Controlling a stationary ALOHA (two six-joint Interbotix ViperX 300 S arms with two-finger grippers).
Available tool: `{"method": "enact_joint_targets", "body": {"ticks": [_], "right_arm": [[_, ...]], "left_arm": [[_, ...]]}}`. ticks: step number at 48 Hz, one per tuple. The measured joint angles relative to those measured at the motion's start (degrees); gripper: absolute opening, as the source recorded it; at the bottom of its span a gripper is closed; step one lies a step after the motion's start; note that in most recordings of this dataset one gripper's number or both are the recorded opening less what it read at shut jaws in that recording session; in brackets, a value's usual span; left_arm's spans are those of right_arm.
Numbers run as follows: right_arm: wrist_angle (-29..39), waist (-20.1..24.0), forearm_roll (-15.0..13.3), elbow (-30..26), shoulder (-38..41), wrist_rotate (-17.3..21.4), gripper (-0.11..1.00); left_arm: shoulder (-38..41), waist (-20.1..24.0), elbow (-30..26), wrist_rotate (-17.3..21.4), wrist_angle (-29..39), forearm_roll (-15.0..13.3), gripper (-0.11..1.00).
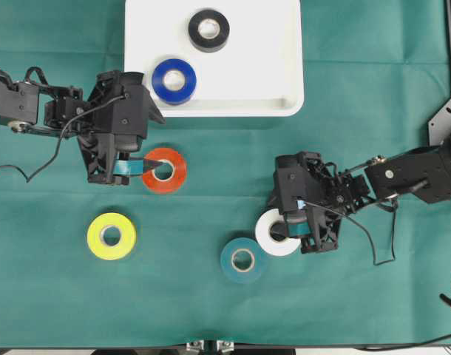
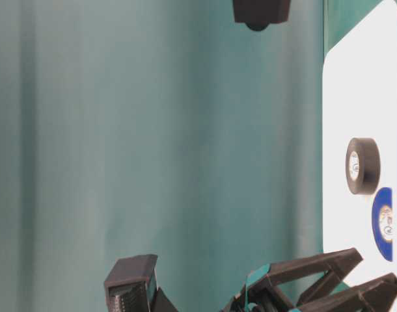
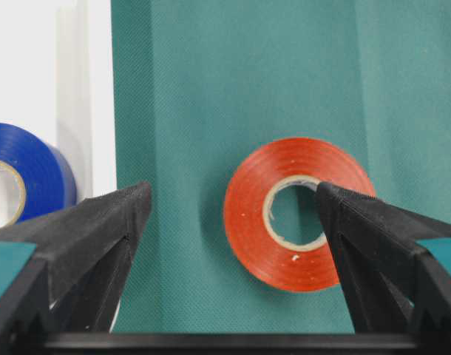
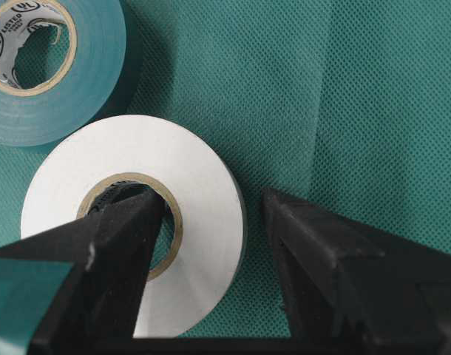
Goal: Put the tape alternately from left to right into the white case.
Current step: 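Carry the white roll into the white tray and release it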
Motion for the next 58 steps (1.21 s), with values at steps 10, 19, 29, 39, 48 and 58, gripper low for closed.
{"method": "enact_joint_targets", "body": {"ticks": [10,19,29,39,48,58], "right_arm": [[0.0,0.0,0.0,0.0,-0.1,0.0,0.66],[0.1,0.0,0.0,-0.1,0.0,0.0,0.59],[0.9,0.2,0.0,-0.4,-0.1,0.0,0.31],[2.4,0.3,0.0,-1.3,0.0,0.0,0.31],[5.4,0.3,0.0,-2.4,-0.5,0.0,0.31],[9.7,0.1,-0.1,-3.7,-5.0,-0.2,0.31]], "left_arm": [[0.0,-0.2,0.0,0.0,0.0,0.0,0.66],[0.0,-0.2,0.0,0.0,0.0,0.0,0.66],[0.0,-0.3,0.0,0.0,0.0,0.0,0.66],[0.0,-0.3,0.0,0.0,-0.1,0.0,0.66],[0.0,-0.3,0.0,0.1,0.6,0.0,0.66],[0.0,-0.4,0.0,0.0,1.3,-0.1,0.66]]}}
